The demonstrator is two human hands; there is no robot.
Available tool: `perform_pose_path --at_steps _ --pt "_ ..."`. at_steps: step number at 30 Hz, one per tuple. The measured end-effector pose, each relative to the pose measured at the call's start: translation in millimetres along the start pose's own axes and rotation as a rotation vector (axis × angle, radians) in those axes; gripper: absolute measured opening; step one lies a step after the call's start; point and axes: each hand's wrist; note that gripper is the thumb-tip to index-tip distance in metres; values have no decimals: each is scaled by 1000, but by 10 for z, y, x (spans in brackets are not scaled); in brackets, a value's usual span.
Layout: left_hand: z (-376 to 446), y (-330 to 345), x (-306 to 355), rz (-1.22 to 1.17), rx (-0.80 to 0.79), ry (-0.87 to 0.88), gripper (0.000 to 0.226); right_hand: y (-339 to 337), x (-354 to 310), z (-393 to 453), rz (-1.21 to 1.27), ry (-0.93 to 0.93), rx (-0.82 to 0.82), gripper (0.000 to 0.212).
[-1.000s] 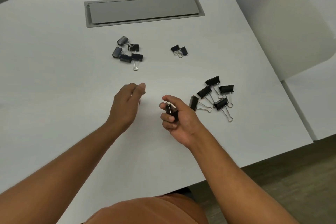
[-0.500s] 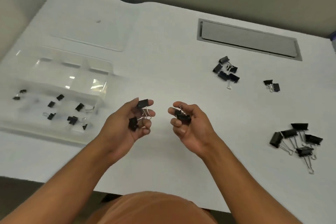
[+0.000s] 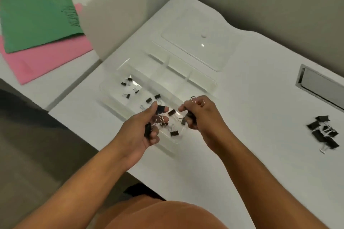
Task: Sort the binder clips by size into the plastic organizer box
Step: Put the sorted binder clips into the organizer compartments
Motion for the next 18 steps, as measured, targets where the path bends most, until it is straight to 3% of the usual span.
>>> perform_pose_path --at_steps 8,15,18 --pt "23 -434 229 -94 78 41 48 773 -685 967 -377 -360 30 36" --pt "65 -544 306 -154 76 44 45 995 -855 1558 -702 -312 49 40" --pt "89 -598 309 -190 84 48 46 952 -837 1538 -611 -270 103 37"
Point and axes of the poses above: each hand's wrist, its own z-axis towards the middle knuckle, its own y-axis out of the palm, x = y × z, and after that the axes turned 2 degrees about y, right-handed
